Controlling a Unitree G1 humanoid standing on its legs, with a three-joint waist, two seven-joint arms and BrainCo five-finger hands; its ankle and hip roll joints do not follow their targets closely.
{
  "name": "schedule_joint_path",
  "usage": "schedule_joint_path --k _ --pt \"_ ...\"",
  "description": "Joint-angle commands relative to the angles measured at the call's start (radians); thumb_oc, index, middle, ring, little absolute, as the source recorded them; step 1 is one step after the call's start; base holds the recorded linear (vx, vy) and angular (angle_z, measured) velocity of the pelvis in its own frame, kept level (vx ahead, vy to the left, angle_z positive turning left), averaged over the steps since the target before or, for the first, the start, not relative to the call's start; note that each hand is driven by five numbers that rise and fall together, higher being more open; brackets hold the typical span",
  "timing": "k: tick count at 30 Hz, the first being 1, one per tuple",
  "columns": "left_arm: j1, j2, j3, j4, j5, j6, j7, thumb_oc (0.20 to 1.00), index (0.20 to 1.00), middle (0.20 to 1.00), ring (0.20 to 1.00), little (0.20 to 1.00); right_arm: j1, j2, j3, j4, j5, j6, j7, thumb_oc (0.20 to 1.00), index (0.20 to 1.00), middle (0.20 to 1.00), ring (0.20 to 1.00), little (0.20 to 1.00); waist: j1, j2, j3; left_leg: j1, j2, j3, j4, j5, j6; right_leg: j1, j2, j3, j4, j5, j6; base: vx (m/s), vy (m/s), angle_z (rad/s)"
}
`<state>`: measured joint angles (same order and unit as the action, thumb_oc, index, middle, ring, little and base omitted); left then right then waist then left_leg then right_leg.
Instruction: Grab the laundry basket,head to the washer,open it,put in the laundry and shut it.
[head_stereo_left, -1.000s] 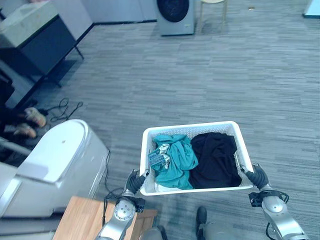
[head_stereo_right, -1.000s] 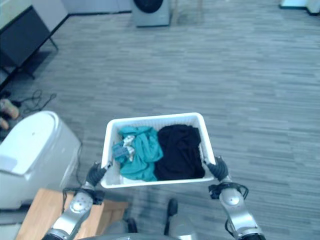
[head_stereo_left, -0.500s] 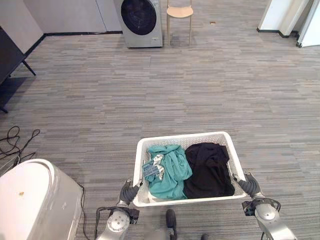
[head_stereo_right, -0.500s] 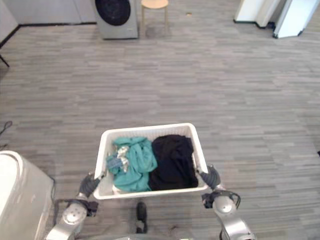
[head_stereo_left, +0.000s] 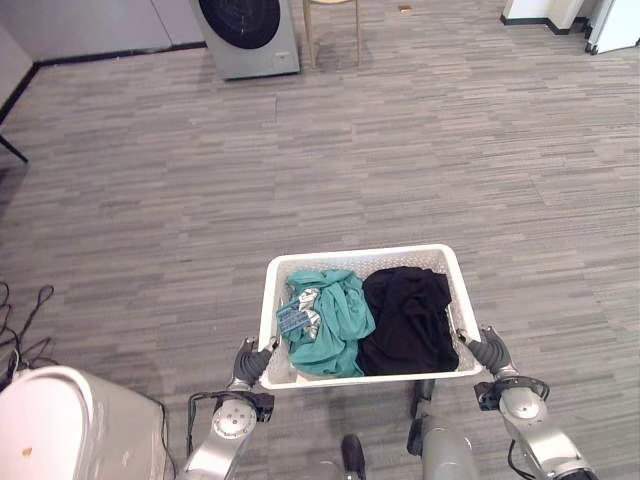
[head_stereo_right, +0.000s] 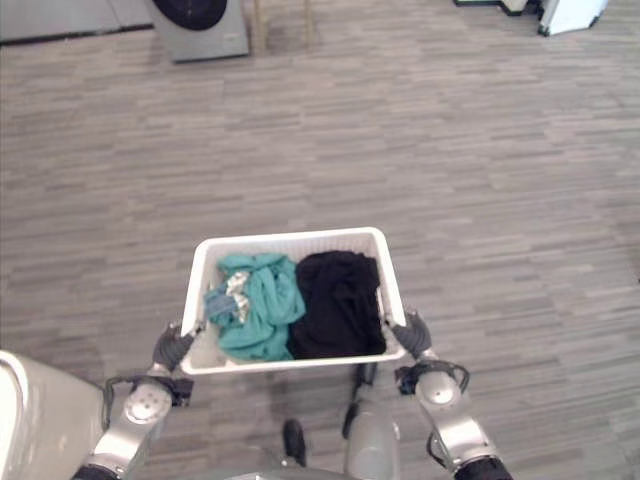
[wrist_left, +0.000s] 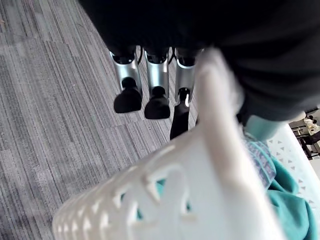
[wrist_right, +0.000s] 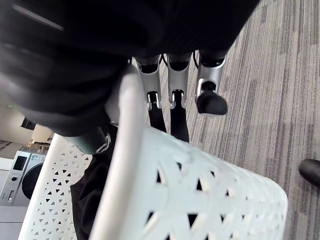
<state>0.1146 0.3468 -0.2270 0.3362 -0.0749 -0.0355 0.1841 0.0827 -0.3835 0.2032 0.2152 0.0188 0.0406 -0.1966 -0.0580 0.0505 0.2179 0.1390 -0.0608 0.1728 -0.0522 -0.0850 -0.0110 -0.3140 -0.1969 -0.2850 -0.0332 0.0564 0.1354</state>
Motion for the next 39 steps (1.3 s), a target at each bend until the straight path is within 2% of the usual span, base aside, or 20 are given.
schedule_joint_path --k 1,3,5,7,10,12,13,14,16,17,20,23,25,27,29,30,31,32,35,39 --pt "-0.007 0.006 0.025 -0.117 -0.065 -0.083 0.004 0.2 0.2 0.2 0.2 0.2 -0.065 0.04 -0.041 -0.147 0.066 -0.14 0.055 0.2 0.2 0.2 0.2 0.2 -0.019 -0.044 -0.045 0.098 0.041 -0.008 0.093 -0.184 0.004 0.058 -0.014 0.054 0.065 0.018 0.055 0.53 -0.207 0.4" --pt "-0.011 0.001 0.018 -0.114 -0.066 -0.086 0.007 0.2 0.2 0.2 0.2 0.2 -0.06 0.034 -0.042 -0.146 0.066 -0.142 0.055 0.2 0.2 0.2 0.2 0.2 -0.028 -0.034 -0.054 0.104 0.062 -0.02 0.131 -0.172 -0.014 0.067 -0.001 0.05 0.082 0.023 0.043 0.42 -0.218 0.66" --pt "-0.007 -0.001 0.0 -0.124 -0.073 -0.081 -0.005 0.2 0.2 0.2 0.2 0.2 -0.038 0.016 -0.055 -0.144 0.085 -0.145 0.056 0.2 0.2 0.2 0.2 0.2 -0.042 -0.012 -0.074 0.053 0.147 -0.032 0.327 -0.02 -0.074 0.118 0.055 0.032 0.09 -0.009 -0.007 0.5 -0.387 0.69" --pt "-0.008 0.0 -0.012 -0.137 -0.08 -0.081 -0.014 0.2 0.2 0.2 0.2 0.2 -0.022 0.006 -0.063 -0.148 0.111 -0.149 0.053 0.2 0.2 0.2 0.2 0.2 -0.042 -0.018 -0.069 -0.009 0.184 -0.021 0.5 0.069 -0.088 0.179 0.086 0.026 0.071 -0.041 -0.044 0.32 -0.281 0.32" --pt "-0.006 -0.004 -0.018 -0.142 -0.095 -0.07 -0.023 0.2 0.2 0.2 0.2 0.2 -0.013 -0.007 -0.076 -0.143 0.112 -0.132 0.047 0.2 0.2 0.2 0.2 0.2 -0.023 -0.046 -0.061 -0.108 0.181 0.011 0.568 0.031 -0.054 0.258 0.105 0.036 0.041 -0.099 -0.073 0.43 -0.274 -0.39" --pt "-0.004 -0.005 -0.019 -0.142 -0.096 -0.067 -0.025 0.2 0.2 0.2 0.2 0.2 -0.012 -0.01 -0.081 -0.145 0.116 -0.132 0.046 0.2 0.2 0.2 0.2 0.2 -0.01 -0.06 -0.059 -0.164 0.149 0.01 0.555 -0.006 -0.038 0.28 0.102 0.046 0.028 -0.109 -0.069 0.3 -0.098 -0.09" --pt "0.007 -0.008 -0.017 -0.142 -0.088 -0.063 -0.029 0.2 0.2 0.2 0.2 0.2 -0.008 -0.01 -0.087 -0.142 0.124 -0.134 0.044 0.2 0.2 0.2 0.2 0.2 0.008 -0.069 -0.05 -0.239 0.12 0.023 0.474 -0.06 -0.018 0.319 0.105 0.052 0.012 -0.131 -0.055 0.33 -0.061 -0.29" --pt "0.013 -0.007 -0.018 -0.146 -0.083 -0.061 -0.033 0.2 0.2 0.2 0.2 0.2 -0.007 -0.009 -0.088 -0.14 0.125 -0.133 0.043 0.2 0.2 0.2 0.2 0.2 0.017 -0.068 -0.047 -0.262 0.113 0.025 0.418 -0.055 -0.016 0.336 0.108 0.054 0.009 -0.139 -0.052 0.46 -0.074 -0.16" --pt "0.025 -0.006 -0.01 -0.147 -0.076 -0.056 -0.035 0.2 0.2 0.2 0.2 0.2 -0.004 -0.002 -0.085 -0.126 0.125 -0.136 0.037 0.2 0.2 0.2 0.2 0.2 0.041 -0.056 -0.041 -0.304 0.098 0.009 0.23 0.046 -0.033 0.38 0.137 0.061 -0.004 -0.16 -0.046 0.3 -0.023 -0.18" --pt "0.025 -0.006 -0.01 -0.147 -0.076 -0.056 -0.035 0.2 0.2 0.2 0.2 0.2 -0.004 -0.002 -0.085 -0.126 0.125 -0.136 0.037 0.2 0.2 0.2 0.2 0.2 0.04 -0.058 -0.042 -0.303 0.096 0.01 0.221 0.054 -0.033 0.378 0.136 0.061 -0.005 -0.158 -0.046 0.29 -0.02 -0.39" --pt "0.047 -0.006 0.009 -0.166 -0.072 -0.054 -0.036 0.2 0.2 0.2 0.2 0.2 -0.008 0.009 -0.071 -0.103 0.12 -0.141 0.032 0.2 0.2 0.2 0.2 0.2 0.089 -0.046 -0.023 -0.401 0.087 -0.032 -0.017 0.176 -0.066 0.464 0.189 0.104 -0.006 -0.221 -0.055 0.56 -0.011 -0.44" --pt "0.063 0.0 0.023 -0.171 -0.061 -0.055 -0.049 0.2 0.2 0.2 0.2 0.2 -0.012 0.017 -0.064 -0.097 0.112 -0.137 0.041 0.2 0.2 0.2 0.2 0.2 0.108 -0.051 -0.036 -0.419 0.103 -0.009 -0.035 0.183 -0.056 0.515 0.207 0.141 0.016 -0.274 -0.06 0.53 0.06 -0.57" --pt "0.067 0.005 0.025 -0.172 -0.056 -0.055 -0.047 0.2 0.2 0.2 0.2 0.2 -0.011 0.031 -0.058 -0.102 0.106 -0.144 0.046 0.2 0.2 0.2 0.2 0.2 0.122 -0.061 -0.053 -0.394 0.099 -0.006 -0.016 0.234 -0.04 0.552 0.205 0.157 0.039 -0.298 -0.054 0.47 0.087 -0.31" --pt "0.064 0.009 0.023 -0.169 -0.06 -0.058 -0.046 0.2 0.2 0.2 0.2 0.2 -0.018 0.038 -0.051 -0.101 0.104 -0.145 0.046 0.2 0.2 0.2 0.2 0.2 0.132 -0.072 -0.057 -0.393 0.102 -0.004 0.009 0.235 -0.037 0.552 0.197 0.164 0.069 -0.297 -0.047 0.37 0.087 -0.06" --pt "0.057 0.027 0.022 -0.171 -0.064 -0.058 -0.039 0.2 0.2 0.2 0.2 0.2 -0.025 0.049 -0.036 -0.104 0.091 -0.144 0.058 0.2 0.2 0.2 0.2 0.2 0.151 -0.106 -0.066 -0.382 0.086 0.005 0.067 0.188 -0.006 0.518 0.169 0.172 0.225 -0.235 0.005 0.46 0.14 -0.13" --pt "0.05 0.038 0.02 -0.173 -0.064 -0.057 -0.038 0.2 0.2 0.2 0.2 0.2 -0.033 0.052 -0.032 -0.109 0.088 -0.147 0.061 0.2 0.2 0.2 0.2 0.2 0.147 -0.112 -0.064 -0.367 0.084 0.008 0.078 0.167 0.008 0.472 0.157 0.177 0.322 -0.198 0.026 0.48 0.19 -0.58" --pt "0.038 0.056 0.023 -0.166 -0.061 -0.06 -0.023 0.2 0.2 0.2 0.2 0.2 -0.041 0.056 -0.027 -0.121 0.076 -0.149 0.066 0.2 0.2 0.2 0.2 0.2 0.126 -0.116 -0.058 -0.312 0.069 0.013 0.088 0.118 0.034 0.376 0.134 0.176 0.483 -0.087 0.069 0.47 0.207 -0.45" --pt "0.034 0.058 0.019 -0.163 -0.06 -0.061 -0.019 0.2 0.2 0.2 0.2 0.2 -0.039 0.058 -0.026 -0.126 0.074 -0.149 0.071 0.2 0.2 0.2 0.2 0.2 0.115 -0.104 -0.057 -0.275 0.073 0.016 0.075 0.105 0.039 0.317 0.128 0.164 0.526 -0.069 0.068 0.48 0.21 -0.37" --pt "0.026 0.059 0.026 -0.172 -0.063 -0.062 -0.022 0.2 0.2 0.2 0.2 0.2 -0.033 0.059 -0.037 -0.121 0.078 -0.137 0.075 0.2 0.2 0.2 0.2 0.2 0.073 -0.067 -0.049 -0.16 0.068 0.01 0.05 0.041 0.039 0.216 0.076 0.058 0.383 -0.146 0.025 0.53 0.131 0.04" --pt "0.031 0.048 0.029 -0.169 -0.062 -0.059 -0.029 0.2 0.2 0.2 0.2 0.2 -0.024 0.064 -0.043 -0.113 0.088 -0.128 0.075 0.2 0.2 0.2 0.2 0.2 0.055 -0.063 -0.041 -0.093 0.058 -0.011 0.058 -0.017 0.033 0.173 0.051 0.032 0.209 -0.123 0.018 0.36 -0.03 0.37"
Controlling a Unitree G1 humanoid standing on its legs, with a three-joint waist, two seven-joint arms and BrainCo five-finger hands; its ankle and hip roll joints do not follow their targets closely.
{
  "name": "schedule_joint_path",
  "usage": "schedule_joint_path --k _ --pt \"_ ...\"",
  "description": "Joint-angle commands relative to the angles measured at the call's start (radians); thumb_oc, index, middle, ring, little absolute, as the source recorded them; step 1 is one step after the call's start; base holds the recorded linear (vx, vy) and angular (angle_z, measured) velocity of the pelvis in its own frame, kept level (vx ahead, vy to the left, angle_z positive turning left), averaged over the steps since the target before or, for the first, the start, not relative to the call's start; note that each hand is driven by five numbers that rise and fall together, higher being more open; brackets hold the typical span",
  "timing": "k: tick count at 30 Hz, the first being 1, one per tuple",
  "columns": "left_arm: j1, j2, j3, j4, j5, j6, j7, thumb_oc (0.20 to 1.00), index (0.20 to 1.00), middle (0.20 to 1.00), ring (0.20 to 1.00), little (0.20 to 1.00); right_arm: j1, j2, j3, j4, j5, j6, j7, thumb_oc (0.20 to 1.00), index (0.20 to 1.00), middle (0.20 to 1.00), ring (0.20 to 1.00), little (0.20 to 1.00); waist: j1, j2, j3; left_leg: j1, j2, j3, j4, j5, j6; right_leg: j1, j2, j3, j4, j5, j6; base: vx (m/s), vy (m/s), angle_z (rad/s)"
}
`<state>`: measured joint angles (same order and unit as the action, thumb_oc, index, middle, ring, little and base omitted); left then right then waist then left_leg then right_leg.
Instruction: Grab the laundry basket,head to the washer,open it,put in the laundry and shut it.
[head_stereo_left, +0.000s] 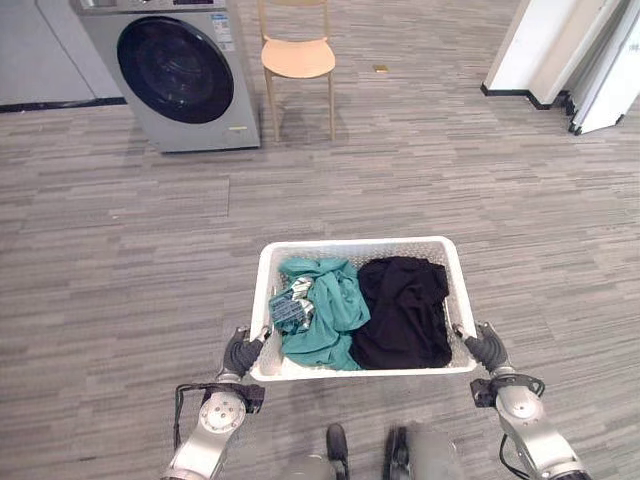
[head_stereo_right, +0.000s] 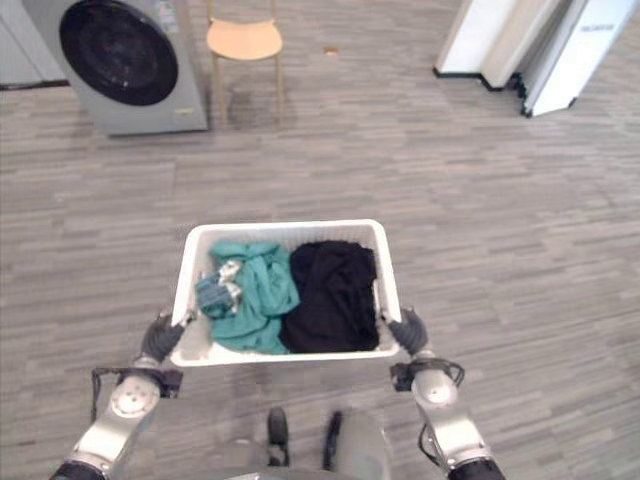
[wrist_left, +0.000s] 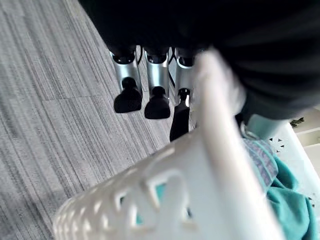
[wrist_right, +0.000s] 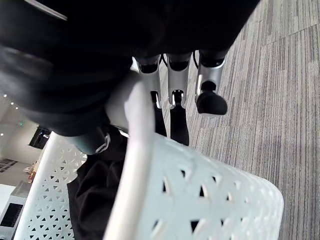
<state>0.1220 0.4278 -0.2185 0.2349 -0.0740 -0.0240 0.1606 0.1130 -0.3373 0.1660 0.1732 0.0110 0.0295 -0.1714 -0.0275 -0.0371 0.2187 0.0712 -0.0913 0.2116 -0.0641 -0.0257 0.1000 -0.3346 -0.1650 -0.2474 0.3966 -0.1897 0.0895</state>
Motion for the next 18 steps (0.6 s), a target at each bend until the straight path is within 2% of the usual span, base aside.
schedule_joint_path --k 1,3,6,8,9,10,11,12,13,14,15,17,18 --pt "0.026 -0.037 0.026 -0.065 -0.062 -0.072 -0.006 0.2 0.2 0.2 0.2 0.2 -0.049 0.019 -0.01 -0.075 0.092 -0.114 0.051 0.2 0.2 0.2 0.2 0.2 0.019 0.022 -0.039 -0.001 0.085 -0.059 0.074 -0.097 -0.082 0.177 0.015 -0.003 -0.279 0.142 0.072 0.47 -0.072 0.33" --pt "0.025 -0.053 0.038 -0.057 -0.06 -0.077 -0.005 0.2 0.2 0.2 0.2 0.2 -0.046 0.018 -0.018 -0.086 0.084 -0.113 0.054 0.2 0.2 0.2 0.2 0.2 0.0 0.024 -0.03 0.064 0.081 -0.075 0.078 -0.14 -0.094 0.119 0.004 0.001 -0.37 0.191 0.096 0.52 -0.08 0.19" --pt "0.022 -0.057 0.04 -0.051 -0.054 -0.081 -0.002 0.2 0.2 0.2 0.2 0.2 -0.04 0.018 -0.024 -0.089 0.081 -0.116 0.054 0.2 0.2 0.2 0.2 0.2 -0.013 0.027 -0.033 0.115 0.08 -0.091 0.073 -0.172 -0.1 0.087 -0.004 -0.001 -0.388 0.221 0.105 0.48 -0.103 0.27" --pt "0.011 -0.067 0.02 -0.05 -0.054 -0.085 -0.001 0.2 0.2 0.2 0.2 0.2 -0.017 0.016 -0.036 -0.095 0.085 -0.119 0.056 0.2 0.2 0.2 0.2 0.2 -0.032 0.025 -0.048 0.186 0.077 -0.14 0.089 -0.234 -0.112 0.117 0.0 0.039 -0.375 0.249 0.103 0.66 -0.18 0.6" --pt "0.011 -0.067 0.02 -0.05 -0.054 -0.085 -0.001 0.2 0.2 0.2 0.2 0.2 -0.017 0.017 -0.036 -0.095 0.085 -0.119 0.056 0.2 0.2 0.2 0.2 0.2 -0.033 0.022 -0.048 0.184 0.073 -0.141 0.089 -0.231 -0.112 0.116 -0.004 0.039 -0.377 0.251 0.103 0.55 -0.22 0.62" --pt "-0.001 -0.077 0.003 -0.046 -0.058 -0.089 0.004 0.2 0.2 0.2 0.2 0.2 -0.009 0.001 -0.039 -0.093 0.085 -0.124 0.053 0.2 0.2 0.2 0.2 0.2 -0.051 0.041 -0.062 0.184 0.11 -0.159 0.169 -0.199 -0.15 0.13 0.025 0.069 -0.34 0.248 0.078 0.33 -0.16 0.61" --pt "-0.001 -0.077 0.003 -0.046 -0.058 -0.089 0.004 0.2 0.2 0.2 0.2 0.2 -0.009 0.001 -0.039 -0.093 0.085 -0.124 0.053 0.2 0.2 0.2 0.2 0.2 -0.052 0.038 -0.064 0.18 0.107 -0.16 0.169 -0.197 -0.15 0.127 0.021 0.069 -0.342 0.25 0.078 0.58 -0.32 0.91" --pt "-0.006 -0.081 -0.011 -0.052 -0.072 -0.084 -0.006 0.2 0.2 0.2 0.2 0.2 -0.004 -0.019 -0.051 -0.095 0.095 -0.125 0.049 0.2 0.2 0.2 0.2 0.2 -0.058 0.048 -0.066 0.11 0.149 -0.153 0.346 -0.106 -0.187 0.155 0.039 0.065 -0.337 0.233 0.046 0.4 -0.292 0.62" --pt "-0.011 -0.081 -0.014 -0.056 -0.075 -0.083 -0.003 0.2 0.2 0.2 0.2 0.2 -0.007 -0.027 -0.051 -0.095 0.11 -0.137 0.037 0.2 0.2 0.2 0.2 0.2 -0.057 0.053 -0.059 0.067 0.178 -0.147 0.459 -0.034 -0.202 0.187 0.06 0.056 -0.344 0.209 0.018 0.47 -0.358 0.47" --pt "-0.01 -0.076 -0.019 -0.058 -0.075 -0.08 -0.01 0.2 0.2 0.2 0.2 0.2 -0.005 -0.031 -0.058 -0.097 0.114 -0.124 0.039 0.2 0.2 0.2 0.2 0.2 -0.058 0.04 -0.058 0.028 0.19 -0.129 0.51 -0.016 -0.191 0.21 0.06 0.058 -0.353 0.192 0.006 0.35 -0.285 -0.23" --pt "-0.008 -0.077 -0.015 -0.06 -0.081 -0.08 -0.012 0.2 0.2 0.2 0.2 0.2 -0.004 -0.035 -0.057 -0.095 0.12 -0.126 0.043 0.2 0.2 0.2 0.2 0.2 -0.05 0.034 -0.056 -0.014 0.193 -0.12 0.558 -0.02 -0.179 0.235 0.068 0.052 -0.367 0.174 -0.008 0.3 -0.222 -0.16" --pt "-0.008 -0.077 -0.014 -0.061 -0.088 -0.078 -0.016 0.2 0.2 0.2 0.2 0.2 -0.007 -0.04 -0.058 -0.09 0.12 -0.121 0.04 0.2 0.2 0.2 0.2 0.2 -0.041 0.027 -0.05 -0.053 0.188 -0.101 0.563 -0.044 -0.166 0.261 0.069 0.048 -0.376 0.158 -0.012 0.3 -0.156 -0.09" --pt "-0.001 -0.082 -0.011 -0.058 -0.093 -0.076 -0.024 0.2 0.2 0.2 0.2 0.2 -0.01 -0.042 -0.059 -0.084 0.12 -0.114 0.039 0.2 0.2 0.2 0.2 0.2 -0.022 0.012 -0.046 -0.121 0.175 -0.067 0.516 -0.088 -0.145 0.306 0.071 0.042 -0.394 0.134 -0.011 0.48 -0.128 -0.06"
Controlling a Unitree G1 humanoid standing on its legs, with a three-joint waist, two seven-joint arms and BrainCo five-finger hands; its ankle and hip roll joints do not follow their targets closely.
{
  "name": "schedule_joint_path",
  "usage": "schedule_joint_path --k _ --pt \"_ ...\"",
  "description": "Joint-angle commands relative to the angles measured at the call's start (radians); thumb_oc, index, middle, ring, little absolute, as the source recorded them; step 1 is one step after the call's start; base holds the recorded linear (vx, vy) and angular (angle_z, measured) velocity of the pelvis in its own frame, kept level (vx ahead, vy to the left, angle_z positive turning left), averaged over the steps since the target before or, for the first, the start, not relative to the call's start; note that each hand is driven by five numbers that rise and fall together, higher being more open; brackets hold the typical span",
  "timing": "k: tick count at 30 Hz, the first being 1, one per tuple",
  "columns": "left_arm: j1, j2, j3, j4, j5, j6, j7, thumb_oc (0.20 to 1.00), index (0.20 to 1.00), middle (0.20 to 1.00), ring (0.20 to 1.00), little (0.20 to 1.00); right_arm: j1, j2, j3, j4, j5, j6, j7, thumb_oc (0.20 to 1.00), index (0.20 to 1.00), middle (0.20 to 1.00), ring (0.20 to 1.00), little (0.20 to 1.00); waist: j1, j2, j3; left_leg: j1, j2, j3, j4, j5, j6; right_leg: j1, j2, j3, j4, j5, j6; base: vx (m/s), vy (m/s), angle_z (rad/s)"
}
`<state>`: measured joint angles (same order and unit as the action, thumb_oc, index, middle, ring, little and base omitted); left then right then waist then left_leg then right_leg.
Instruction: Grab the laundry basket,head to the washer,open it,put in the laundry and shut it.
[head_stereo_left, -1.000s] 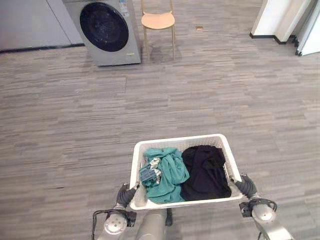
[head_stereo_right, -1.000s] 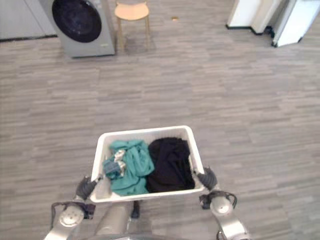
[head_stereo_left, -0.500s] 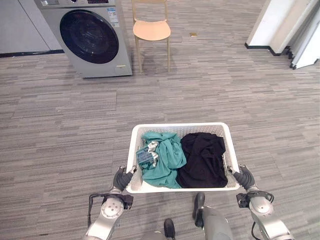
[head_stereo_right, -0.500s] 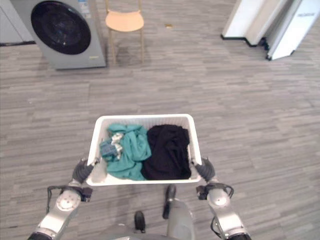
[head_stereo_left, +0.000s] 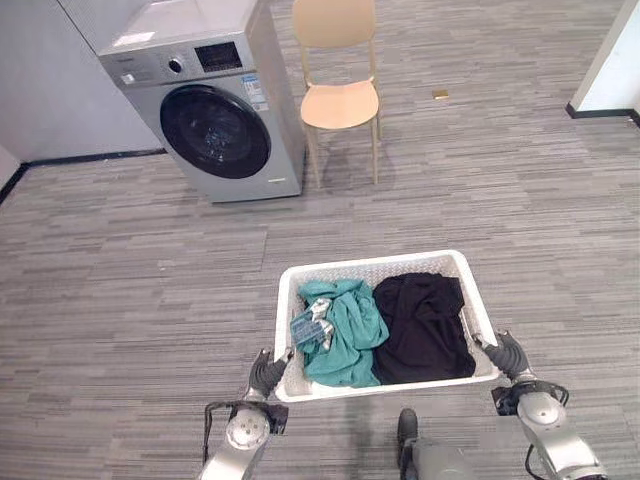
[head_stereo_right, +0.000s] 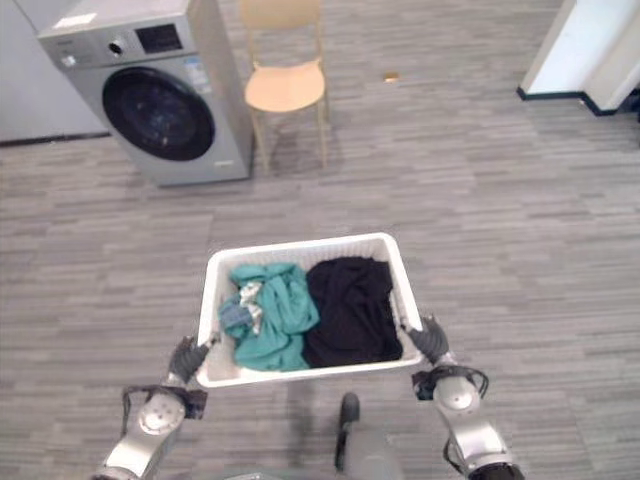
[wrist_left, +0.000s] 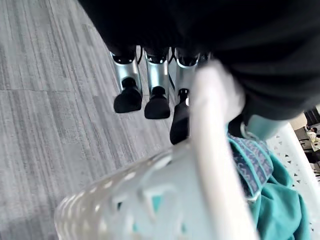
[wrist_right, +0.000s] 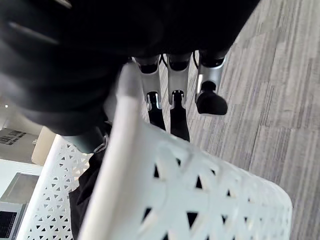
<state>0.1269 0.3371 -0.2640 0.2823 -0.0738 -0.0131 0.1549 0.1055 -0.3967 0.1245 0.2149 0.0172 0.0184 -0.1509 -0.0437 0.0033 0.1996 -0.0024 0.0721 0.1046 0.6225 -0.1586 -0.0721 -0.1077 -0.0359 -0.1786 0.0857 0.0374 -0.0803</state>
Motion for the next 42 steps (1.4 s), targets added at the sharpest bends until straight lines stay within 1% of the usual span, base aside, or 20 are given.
schedule_joint_path --k 1,3,6,9,13,14,15,17,18,19,20,25,27,28,30,35,36,37,39,42 --pt "0.009 0.007 0.038 -0.103 -0.093 -0.082 -0.021 0.2 0.2 0.2 0.2 0.2 0.001 0.015 -0.022 -0.117 0.117 -0.106 0.014 0.2 0.2 0.2 0.2 0.2 0.013 -0.03 -0.019 -0.106 -0.001 0.072 -0.268 0.022 0.038 0.125 -0.056 -0.04 -0.096 -0.12 0.169 0.47 -0.132 -0.08" --pt "0.016 0.007 0.04 -0.104 -0.091 -0.08 -0.023 0.2 0.2 0.2 0.2 0.2 0.002 0.015 -0.021 -0.114 0.117 -0.104 0.013 0.2 0.2 0.2 0.2 0.2 0.022 -0.029 -0.02 -0.13 -0.004 0.08 -0.339 0.058 0.035 0.143 -0.051 -0.04 -0.102 -0.127 0.171 0.3 -0.024 -0.03" --pt "0.037 0.008 0.057 -0.118 -0.081 -0.073 -0.023 0.2 0.2 0.2 0.2 0.2 -0.005 0.019 -0.007 -0.092 0.107 -0.108 0.0 0.2 0.2 0.2 0.2 0.2 0.068 0.001 -0.005 -0.207 0.0 0.063 -0.629 0.235 -0.01 0.229 0.006 -0.029 -0.11 -0.178 0.169 0.49 0.013 -0.32" --pt "0.042 0.008 0.059 -0.121 -0.076 -0.072 -0.027 0.2 0.2 0.2 0.2 0.2 -0.006 0.025 -0.009 -0.087 0.109 -0.111 -0.004 0.2 0.2 0.2 0.2 0.2 0.073 -0.001 -0.001 -0.229 0.012 0.101 -0.697 0.259 -0.016 0.269 0.012 -0.023 -0.107 -0.205 0.169 0.37 0.054 -0.1" --pt "0.055 0.017 0.068 -0.133 -0.063 -0.075 -0.035 0.2 0.2 0.2 0.2 0.2 -0.006 0.044 0.006 -0.092 0.085 -0.116 0.005 0.2 0.2 0.2 0.2 0.2 0.088 -0.004 -0.035 -0.218 0.029 0.136 -0.663 0.307 0.006 0.345 0.028 0.021 -0.088 -0.265 0.172 0.51 0.128 -0.28" --pt "0.055 0.017 0.068 -0.133 -0.063 -0.075 -0.035 0.2 0.2 0.2 0.2 0.2 -0.006 0.044 0.006 -0.092 0.085 -0.116 0.005 0.2 0.2 0.2 0.2 0.2 0.089 -0.003 -0.036 -0.22 0.03 0.137 -0.663 0.306 0.006 0.343 0.029 0.022 -0.088 -0.264 0.172 0.49 0.162 -0.17" --pt "0.042 0.025 0.057 -0.126 -0.067 -0.075 -0.026 0.2 0.2 0.2 0.2 0.2 -0.011 0.06 0.02 -0.094 0.083 -0.119 0.007 0.2 0.2 0.2 0.2 0.2 0.101 -0.037 -0.048 -0.225 0.01 0.13 -0.599 0.269 0.03 0.344 -0.002 0.043 -0.004 -0.264 0.197 0.33 0.11 -0.36" --pt "0.038 0.031 0.054 -0.124 -0.069 -0.075 -0.025 0.2 0.2 0.2 0.2 0.2 -0.01 0.066 0.021 -0.097 0.081 -0.114 0.01 0.2 0.2 0.2 0.2 0.2 0.099 -0.048 -0.048 -0.222 0.004 0.131 -0.579 0.25 0.042 0.321 -0.011 0.047 0.071 -0.247 0.212 0.31 0.132 -0.35" --pt "0.028 0.043 0.05 -0.124 -0.071 -0.074 -0.024 0.2 0.2 0.2 0.2 0.2 -0.015 0.072 0.025 -0.096 0.075 -0.115 0.014 0.2 0.2 0.2 0.2 0.2 0.093 -0.058 -0.045 -0.208 -0.005 0.133 -0.567 0.224 0.058 0.274 -0.024 0.055 0.181 -0.208 0.234 0.38 0.237 -0.17" --pt "0.012 0.059 0.05 -0.125 -0.069 -0.077 -0.008 0.2 0.2 0.2 0.2 0.2 -0.023 0.083 0.031 -0.102 0.068 -0.116 0.015 0.2 0.2 0.2 0.2 0.2 0.077 -0.061 -0.044 -0.17 -0.02 0.135 -0.561 0.18 0.086 0.157 -0.041 0.07 0.344 -0.099 0.271 0.4 0.26 -0.1" --pt "0.006 0.063 0.05 -0.126 -0.07 -0.078 -0.008 0.2 0.2 0.2 0.2 0.2 -0.026 0.085 0.033 -0.105 0.064 -0.116 0.02 0.2 0.2 0.2 0.2 0.2 0.066 -0.056 -0.038 -0.132 -0.027 0.135 -0.575 0.164 0.094 0.103 -0.045 0.064 0.378 -0.079 0.271 0.41 0.247 -0.08" --pt "0.002 0.064 0.056 -0.132 -0.079 -0.08 -0.006 0.2 0.2 0.2 0.2 0.2 -0.035 0.081 0.037 -0.102 0.064 -0.107 0.028 0.2 0.2 0.2 0.2 0.2 0.038 -0.032 -0.023 -0.038 -0.04 0.13 -0.607 0.121 0.098 0.013 -0.069 -0.008 0.295 -0.108 0.251 0.27 0.085 0.0" --pt "0.003 0.054 0.062 -0.129 -0.085 -0.082 -0.011 0.2 0.2 0.2 0.2 0.2 -0.032 0.086 0.033 -0.089 0.076 -0.105 0.023 0.2 0.2 0.2 0.2 0.2 0.017 -0.032 0.003 0.028 -0.062 0.11 -0.587 0.057 0.093 -0.045 -0.079 -0.03 0.085 -0.109 0.233 0.5 0.02 0.41" --pt "0.003 0.053 0.062 -0.129 -0.085 -0.082 -0.011 0.2 0.2 0.2 0.2 0.2 -0.031 0.086 0.033 -0.09 0.076 -0.105 0.023 0.2 0.2 0.2 0.2 0.2 0.016 -0.03 0.008 0.034 -0.061 0.108 -0.586 0.053 0.093 -0.037 -0.078 -0.032 0.084 -0.111 0.233 0.55 -0.052 0.03" --pt "-0.004 0.045 0.069 -0.115 -0.068 -0.086 -0.014 0.2 0.2 0.2 0.2 0.2 -0.024 0.09 0.019 -0.092 0.077 -0.1 0.027 0.2 0.2 0.2 0.2 0.2 -0.009 -0.03 0.012 0.091 -0.071 0.077 -0.568 -0.004 0.082 -0.128 -0.109 -0.023 -0.06 -0.05 0.257 0.58 -0.069 0.09" --pt "-0.007 0.036 0.066 -0.113 -0.062 -0.092 -0.016 0.2 0.2 0.2 0.2 0.2 -0.003 0.087 0.014 -0.101 0.076 -0.1 0.037 0.2 0.2 0.2 0.2 0.2 -0.029 -0.034 0.01 0.18 -0.089 0.024 -0.552 -0.083 0.074 -0.139 -0.13 -0.01 -0.075 -0.007 0.269 0.47 -0.102 0.47" --pt "-0.01 0.024 0.056 -0.103 -0.063 -0.094 -0.016 0.2 0.2 0.2 0.2 0.2 0.013 0.083 0.007 -0.095 0.082 -0.102 0.041 0.2 0.2 0.2 0.2 0.2 -0.035 -0.034 -0.012 0.224 -0.088 0.0 -0.535 -0.117 0.054 -0.113 -0.136 0.003 -0.046 0.022 0.26 0.41 -0.133 0.63" --pt "-0.009 0.023 0.055 -0.103 -0.063 -0.094 -0.016 0.2 0.2 0.2 0.2 0.2 0.014 0.082 0.007 -0.095 0.082 -0.102 0.041 0.2 0.2 0.2 0.2 0.2 -0.038 -0.032 -0.012 0.225 -0.086 -0.003 -0.534 -0.118 0.053 -0.11 -0.136 -0.001 -0.046 0.021 0.26 0.67 -0.282 0.89" --pt "-0.011 0.013 0.044 -0.11 -0.074 -0.091 -0.018 0.2 0.2 0.2 0.2 0.2 0.017 0.06 -0.005 -0.091 0.09 -0.115 0.031 0.2 0.2 0.2 0.2 0.2 -0.046 -0.003 -0.034 0.189 -0.011 -0.002 -0.387 -0.035 -0.01 -0.075 -0.113 -0.028 -0.029 0.013 0.226 0.46 -0.255 0.87" --pt "-0.006 0.015 0.036 -0.121 -0.086 -0.088 -0.03 0.2 0.2 0.2 0.2 0.2 0.023 0.045 -0.017 -0.094 0.114 -0.111 0.027 0.2 0.2 0.2 0.2 0.2 -0.045 -0.007 -0.037 0.105 0.035 0.02 -0.224 0.068 -0.022 -0.006 -0.089 -0.055 -0.057 -0.034 0.187 0.32 -0.208 0.36"
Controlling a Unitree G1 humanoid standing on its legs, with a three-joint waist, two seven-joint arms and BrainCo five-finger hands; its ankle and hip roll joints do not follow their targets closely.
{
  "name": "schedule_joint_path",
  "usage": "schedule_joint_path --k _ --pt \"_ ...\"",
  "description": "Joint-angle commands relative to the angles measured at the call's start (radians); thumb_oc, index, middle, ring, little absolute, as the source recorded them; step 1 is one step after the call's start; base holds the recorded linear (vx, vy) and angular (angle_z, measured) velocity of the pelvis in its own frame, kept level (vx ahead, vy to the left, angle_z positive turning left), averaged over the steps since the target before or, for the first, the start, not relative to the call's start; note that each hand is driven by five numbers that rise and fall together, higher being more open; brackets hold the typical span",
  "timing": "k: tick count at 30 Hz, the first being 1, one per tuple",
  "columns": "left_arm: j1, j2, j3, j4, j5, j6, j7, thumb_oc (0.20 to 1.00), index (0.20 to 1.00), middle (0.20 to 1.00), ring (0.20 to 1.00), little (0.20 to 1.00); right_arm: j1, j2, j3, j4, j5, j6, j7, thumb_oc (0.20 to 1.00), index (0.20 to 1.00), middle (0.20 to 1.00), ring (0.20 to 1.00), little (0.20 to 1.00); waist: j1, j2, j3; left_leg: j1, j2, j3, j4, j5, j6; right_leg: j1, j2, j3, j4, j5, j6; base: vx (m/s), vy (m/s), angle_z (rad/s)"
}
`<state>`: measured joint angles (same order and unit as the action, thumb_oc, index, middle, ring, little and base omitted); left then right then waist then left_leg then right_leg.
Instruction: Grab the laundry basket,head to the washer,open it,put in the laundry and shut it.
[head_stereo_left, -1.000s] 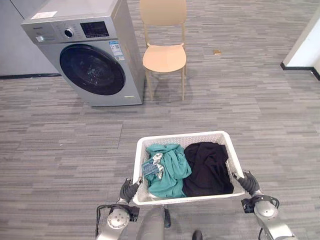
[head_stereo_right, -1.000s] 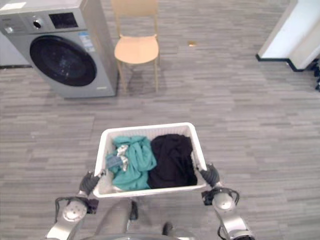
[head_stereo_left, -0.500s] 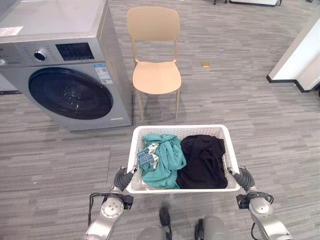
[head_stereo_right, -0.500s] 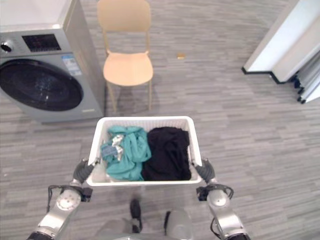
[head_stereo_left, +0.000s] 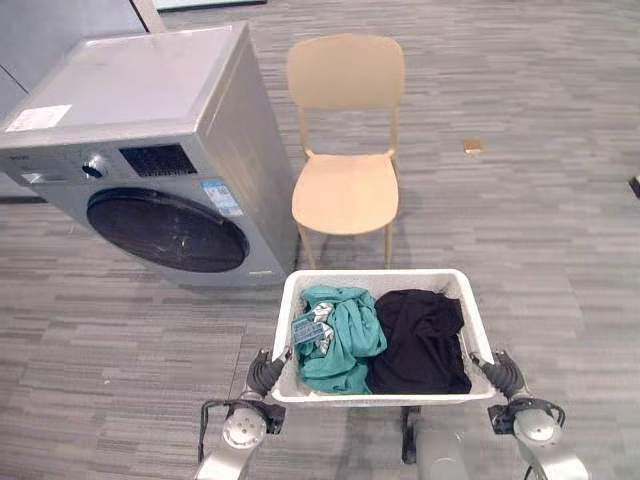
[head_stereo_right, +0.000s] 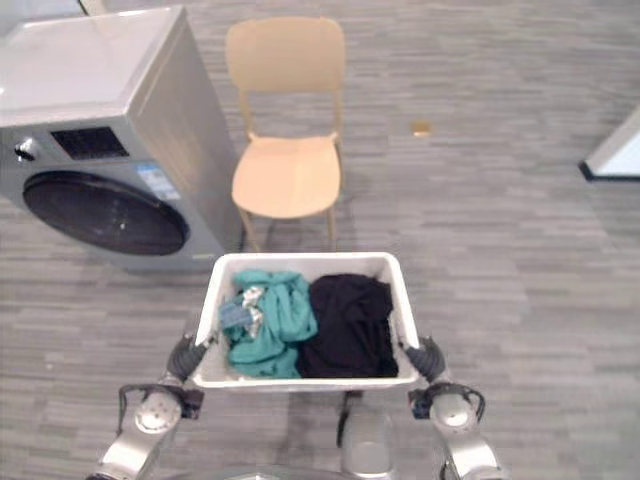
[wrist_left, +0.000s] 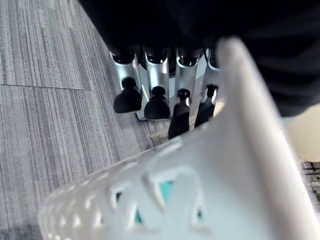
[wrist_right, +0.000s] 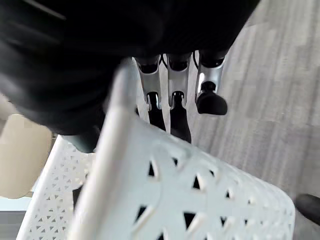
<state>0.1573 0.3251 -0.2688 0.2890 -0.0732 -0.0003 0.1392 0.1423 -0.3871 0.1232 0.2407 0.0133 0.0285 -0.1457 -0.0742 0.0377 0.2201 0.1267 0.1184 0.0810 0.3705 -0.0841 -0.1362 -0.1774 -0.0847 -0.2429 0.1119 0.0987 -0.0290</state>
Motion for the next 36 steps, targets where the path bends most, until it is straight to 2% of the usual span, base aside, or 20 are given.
schedule_joint_path --k 1,2,3,4,6,8,9,10,12,15,16,19,21,23,24,27,29,30,33,36 --pt "-0.043 0.026 0.038 -0.127 -0.094 -0.097 -0.014 0.2 0.2 0.2 0.2 0.2 -0.018 0.028 -0.016 -0.117 0.12 -0.12 0.015 0.2 0.2 0.2 0.2 0.2 -0.007 -0.05 -0.051 -0.066 -0.012 0.063 0.031 -0.019 0.056 0.089 -0.041 0.005 -0.094 -0.114 0.129 0.19 -0.117 -0.01" --pt "-0.044 0.026 0.038 -0.127 -0.094 -0.097 -0.014 0.2 0.2 0.2 0.2 0.2 -0.019 0.028 -0.017 -0.116 0.12 -0.12 0.015 0.2 0.2 0.2 0.2 0.2 -0.007 -0.048 -0.05 -0.069 -0.009 0.062 0.039 -0.025 0.056 0.09 -0.039 0.003 -0.094 -0.115 0.129 0.27 -0.112 -0.01" --pt "-0.045 0.025 0.033 -0.128 -0.095 -0.092 -0.02 0.2 0.2 0.2 0.2 0.2 -0.024 0.02 -0.022 -0.111 0.12 -0.114 0.008 0.2 0.2 0.2 0.2 0.2 0.009 -0.056 -0.038 -0.134 -0.007 0.09 -0.001 -0.064 0.077 0.134 -0.035 -0.007 -0.101 -0.148 0.125 0.28 -0.076 0.22" --pt "-0.043 0.025 0.035 -0.127 -0.092 -0.091 -0.02 0.2 0.2 0.2 0.2 0.2 -0.023 0.017 -0.026 -0.112 0.123 -0.115 0.004 0.2 0.2 0.2 0.2 0.2 0.015 -0.062 -0.036 -0.163 -0.01 0.105 -0.043 -0.075 0.084 0.15 -0.037 -0.012 -0.105 -0.16 0.128 0.38 -0.083 0.3" --pt "-0.038 0.026 0.035 -0.13 -0.088 -0.088 -0.021 0.2 0.2 0.2 0.2 0.2 -0.02 0.015 -0.029 -0.11 0.124 -0.115 0.001 0.2 0.2 0.2 0.2 0.2 0.032 -0.055 -0.03 -0.214 -0.004 0.108 -0.144 -0.013 0.079 0.172 -0.023 -0.015 -0.099 -0.185 0.126 0.27 -0.002 0.18" --pt "-0.032 0.027 0.039 -0.13 -0.089 -0.086 -0.016 0.2 0.2 0.2 0.2 0.2 -0.024 0.016 -0.022 -0.101 0.123 -0.12 -0.007 0.2 0.2 0.2 0.2 0.2 0.053 -0.041 -0.018 -0.249 0.003 0.084 -0.264 0.097 0.053 0.216 0.004 -0.012 -0.095 -0.218 0.121 0.26 0.021 -0.05" --pt "-0.033 0.027 0.039 -0.13 -0.089 -0.086 -0.016 0.2 0.2 0.2 0.2 0.2 -0.025 0.016 -0.023 -0.101 0.123 -0.12 -0.007 0.2 0.2 0.2 0.2 0.2 0.052 -0.041 -0.019 -0.25 0.002 0.083 -0.27 0.102 0.053 0.214 0.003 -0.013 -0.096 -0.216 0.121 0.34 0.049 -0.21" --pt "-0.03 0.027 0.038 -0.131 -0.09 -0.082 -0.014 0.2 0.2 0.2 0.2 0.2 -0.03 0.018 -0.018 -0.091 0.118 -0.116 -0.016 0.2 0.2 0.2 0.2 0.2 0.069 -0.037 -0.012 -0.295 0.015 0.072 -0.363 0.147 0.04 0.253 0.019 -0.006 -0.085 -0.249 0.117 0.23 0.036 -0.26" --pt "-0.028 0.027 0.039 -0.133 -0.087 -0.081 -0.015 0.2 0.2 0.2 0.2 0.2 -0.028 0.022 -0.016 -0.088 0.115 -0.117 -0.02 0.2 0.2 0.2 0.2 0.2 0.077 -0.04 -0.01 -0.31 0.023 0.08 -0.405 0.171 0.034 0.287 0.025 0.002 -0.077 -0.273 0.117 0.41 0.1 -0.19" --pt "-0.025 0.032 0.041 -0.139 -0.083 -0.081 -0.014 0.2 0.2 0.2 0.2 0.2 -0.03 0.027 -0.009 -0.087 0.112 -0.117 -0.021 0.2 0.2 0.2 0.2 0.2 0.088 -0.043 -0.012 -0.325 0.03 0.069 -0.382 0.18 0.031 0.315 0.027 0.031 -0.05 -0.298 0.115 0.39 0.157 -0.2" --pt "-0.016 0.035 0.039 -0.142 -0.082 -0.083 -0.022 0.2 0.2 0.2 0.2 0.2 -0.027 0.034 -0.003 -0.085 0.099 -0.117 -0.012 0.2 0.2 0.2 0.2 0.2 0.089 -0.037 -0.032 -0.306 0.036 0.064 -0.374 0.187 0.04 0.337 0.029 0.046 -0.035 -0.322 0.125 0.39 0.214 -0.4" --pt "-0.014 0.05 0.032 -0.132 -0.076 -0.082 -0.024 0.2 0.2 0.2 0.2 0.2 -0.027 0.049 0.003 -0.081 0.083 -0.111 -0.002 0.2 0.2 0.2 0.2 0.2 0.092 -0.06 -0.051 -0.299 0.013 0.081 -0.301 0.146 0.064 0.342 -0.014 0.074 0.023 -0.32 0.154 0.35 0.23 -0.35" --pt "-0.016 0.054 0.029 -0.129 -0.073 -0.08 -0.025 0.2 0.2 0.2 0.2 0.2 -0.028 0.055 0.006 -0.083 0.079 -0.111 0.0 0.2 0.2 0.2 0.2 0.2 0.093 -0.064 -0.057 -0.296 0.006 0.089 -0.291 0.13 0.076 0.323 -0.026 0.086 0.064 -0.304 0.166 0.17 0.173 -0.13" --pt "-0.038 0.073 0.027 -0.12 -0.071 -0.08 -0.009 0.2 0.2 0.2 0.2 0.2 -0.056 0.07 0.029 -0.08 0.053 -0.111 0.003 0.2 0.2 0.2 0.2 0.2 0.076 -0.07 -0.045 -0.258 -0.019 0.111 -0.287 0.08 0.121 0.19 -0.06 0.13 0.276 -0.21 0.207 0.22 0.311 -0.34" --pt "-0.048 0.073 0.029 -0.115 -0.071 -0.082 0.002 0.2 0.2 0.2 0.2 0.2 -0.067 0.074 0.037 -0.078 0.039 -0.114 -0.004 0.2 0.2 0.2 0.2 0.2 0.074 -0.068 -0.043 -0.237 -0.026 0.122 -0.293 0.065 0.129 0.155 -0.07 0.123 0.297 -0.19 0.213 0.19 0.249 -0.36" --pt "-0.065 0.07 0.022 -0.107 -0.065 -0.087 0.009 0.2 0.2 0.2 0.2 0.2 -0.081 0.074 0.044 -0.07 0.022 -0.108 -0.01 0.2 0.2 0.2 0.2 0.2 0.058 -0.053 -0.042 -0.191 -0.042 0.123 -0.327 0.056 0.136 0.087 -0.039 0.127 0.245 -0.203 0.194 0.18 0.119 -0.32" --pt "-0.083 0.064 0.02 -0.095 -0.06 -0.087 0.012 0.2 0.2 0.2 0.2 0.2 -0.095 0.07 0.05 -0.058 0.016 -0.103 -0.019 0.2 0.2 0.2 0.2 0.2 0.049 -0.051 -0.038 -0.163 -0.054 0.118 -0.351 0.048 0.135 0.067 -0.033 0.114 0.164 -0.213 0.182 0.2 0.021 0.01" --pt "-0.101 0.064 0.022 -0.067 -0.048 -0.079 0.038 0.2 0.2 0.2 0.2 0.2 -0.111 0.067 0.062 -0.032 0.013 -0.103 -0.044 0.2 0.2 0.2 0.2 0.2 0.04 -0.053 -0.028 -0.147 -0.06 0.115 -0.362 0.045 0.131 0.061 -0.026 0.108 0.082 -0.205 0.171 0.18 -0.034 0.05" --pt "-0.127 0.056 0.005 -0.06 -0.02 -0.089 0.041 0.2 0.2 0.2 0.2 0.2 -0.111 0.069 0.073 -0.031 -0.002 -0.098 -0.039 0.2 0.2 0.2 0.2 0.2 0.038 -0.063 -0.033 -0.137 -0.077 0.1 -0.36 0.033 0.129 0.098 -0.025 0.128 0.02 -0.199 0.172 0.17 -0.047 0.25" --pt "-0.155 0.039 -0.004 -0.028 -0.005 -0.091 0.059 0.2 0.2 0.2 0.2 0.2 -0.129 0.066 0.084 -0.009 -0.017 -0.1 -0.061 0.2 0.2 0.2 0.2 0.2 0.041 -0.051 -0.05 -0.126 -0.077 0.098 -0.403 0.047 0.119 0.126 -0.02 0.114 -0.033 -0.188 0.164 0.11 -0.036 0.41"
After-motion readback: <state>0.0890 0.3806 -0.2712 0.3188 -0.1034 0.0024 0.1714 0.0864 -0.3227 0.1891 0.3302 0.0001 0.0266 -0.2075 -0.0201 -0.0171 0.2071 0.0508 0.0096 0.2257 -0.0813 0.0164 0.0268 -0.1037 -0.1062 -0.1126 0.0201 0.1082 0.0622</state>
